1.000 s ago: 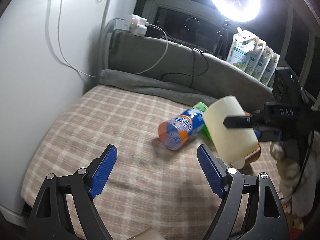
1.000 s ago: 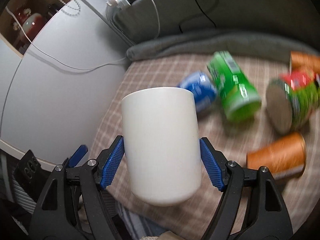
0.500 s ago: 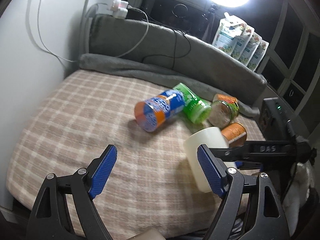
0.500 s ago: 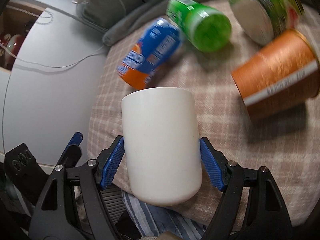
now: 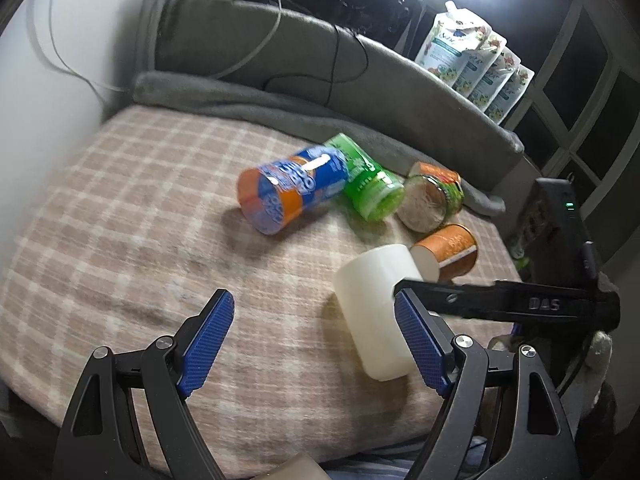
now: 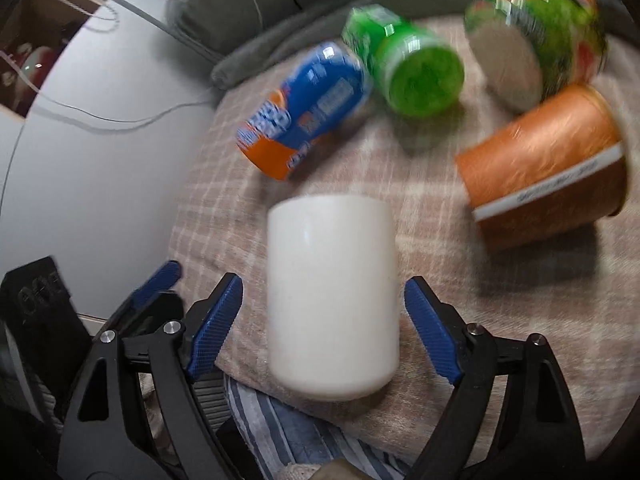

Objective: Flip cup upright
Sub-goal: 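Open the right gripper and withdraw it from the upright cup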

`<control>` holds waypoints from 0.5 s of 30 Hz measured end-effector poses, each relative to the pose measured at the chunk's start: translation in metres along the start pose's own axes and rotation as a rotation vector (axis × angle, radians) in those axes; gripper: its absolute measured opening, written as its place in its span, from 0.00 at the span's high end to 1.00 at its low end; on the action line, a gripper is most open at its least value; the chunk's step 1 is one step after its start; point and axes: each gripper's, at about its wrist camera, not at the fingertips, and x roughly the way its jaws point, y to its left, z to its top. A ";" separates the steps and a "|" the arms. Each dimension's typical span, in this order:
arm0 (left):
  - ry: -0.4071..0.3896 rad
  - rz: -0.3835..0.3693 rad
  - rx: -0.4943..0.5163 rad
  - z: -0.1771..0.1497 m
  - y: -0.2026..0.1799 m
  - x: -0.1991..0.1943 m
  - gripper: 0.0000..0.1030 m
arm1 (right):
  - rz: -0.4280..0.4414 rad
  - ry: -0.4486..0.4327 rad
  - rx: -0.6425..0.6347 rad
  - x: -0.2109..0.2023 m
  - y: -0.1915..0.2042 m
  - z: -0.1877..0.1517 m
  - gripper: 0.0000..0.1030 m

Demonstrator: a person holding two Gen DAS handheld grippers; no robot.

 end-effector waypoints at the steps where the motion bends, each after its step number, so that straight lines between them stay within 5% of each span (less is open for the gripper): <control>1: 0.026 -0.025 -0.015 0.002 0.000 0.004 0.20 | -0.014 -0.026 -0.021 -0.008 0.002 -0.001 0.17; 9: 0.165 -0.170 -0.093 0.013 -0.010 0.028 0.20 | -0.188 -0.233 -0.106 -0.074 -0.001 -0.017 0.17; 15: 0.235 -0.213 -0.155 0.022 -0.015 0.048 0.20 | -0.255 -0.312 -0.095 -0.105 -0.014 -0.038 0.17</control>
